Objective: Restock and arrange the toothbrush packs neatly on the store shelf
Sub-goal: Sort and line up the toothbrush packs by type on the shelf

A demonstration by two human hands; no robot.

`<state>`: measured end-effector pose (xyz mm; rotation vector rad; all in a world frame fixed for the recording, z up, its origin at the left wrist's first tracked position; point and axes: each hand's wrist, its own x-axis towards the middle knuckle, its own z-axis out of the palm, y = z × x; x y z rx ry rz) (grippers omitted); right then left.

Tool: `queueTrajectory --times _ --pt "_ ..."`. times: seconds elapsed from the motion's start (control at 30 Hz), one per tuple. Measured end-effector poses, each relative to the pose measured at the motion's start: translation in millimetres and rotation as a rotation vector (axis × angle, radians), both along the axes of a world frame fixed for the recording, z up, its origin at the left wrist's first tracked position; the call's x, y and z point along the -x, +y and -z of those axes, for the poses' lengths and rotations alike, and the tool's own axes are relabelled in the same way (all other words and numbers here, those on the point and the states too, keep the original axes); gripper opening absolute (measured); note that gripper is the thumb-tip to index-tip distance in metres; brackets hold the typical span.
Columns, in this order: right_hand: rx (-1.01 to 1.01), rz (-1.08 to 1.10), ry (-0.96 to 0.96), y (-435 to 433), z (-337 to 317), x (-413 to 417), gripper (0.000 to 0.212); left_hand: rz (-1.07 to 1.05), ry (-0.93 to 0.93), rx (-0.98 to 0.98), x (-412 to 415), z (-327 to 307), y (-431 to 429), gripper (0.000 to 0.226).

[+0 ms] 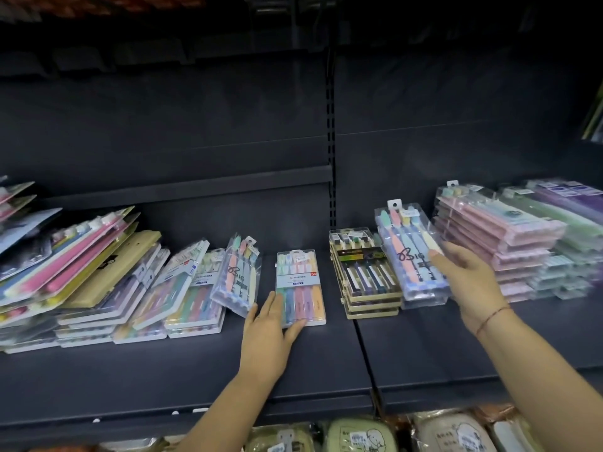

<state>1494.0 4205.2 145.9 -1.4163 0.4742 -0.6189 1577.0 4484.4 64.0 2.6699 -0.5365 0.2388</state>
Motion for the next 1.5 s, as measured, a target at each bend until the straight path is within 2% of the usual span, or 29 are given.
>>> queueTrajectory --times 0.2,0.3,0.4,0.53,0.67,0.8,0.9,1.03,1.2,1.33,1.5 --pt "0.048 -0.320 0.013 54 -1 -2 0.044 -0.005 -0.036 0.117 1 2 4 0.062" --pt "0.052 -0.404 0.014 86 9 -6 0.046 -0.074 -0.242 0.073 0 4 14 0.052" --pt "0.042 -0.429 0.039 112 22 -9 0.039 -0.264 -0.416 0.040 -10 2 31 0.050" --pt "0.098 -0.375 0.120 144 41 -8 0.037 -0.376 -0.333 -0.033 -27 6 46 0.065" --pt "0.165 -0.311 0.195 159 61 -4 0.044 -0.369 -0.323 0.034 -31 9 47 0.063" --pt "0.154 -0.359 0.291 152 61 0 0.071 -0.351 -0.359 0.058 -32 11 49 0.061" --pt "0.142 -0.452 0.363 145 55 4 0.079 -0.340 -0.364 0.067 -32 13 50 0.060" --pt "0.098 -0.486 0.361 138 52 9 0.065 -0.344 -0.373 0.064 -31 12 50 0.060" --pt "0.087 -0.406 0.167 121 34 19 0.032 -0.348 -0.355 0.081 -30 11 49 0.059" --pt "0.111 -0.332 0.051 102 21 23 0.030 -0.352 -0.347 0.094 -29 9 49 0.058" --pt "0.113 -0.243 0.047 79 23 27 0.033 -0.340 -0.369 0.099 -29 10 49 0.059"
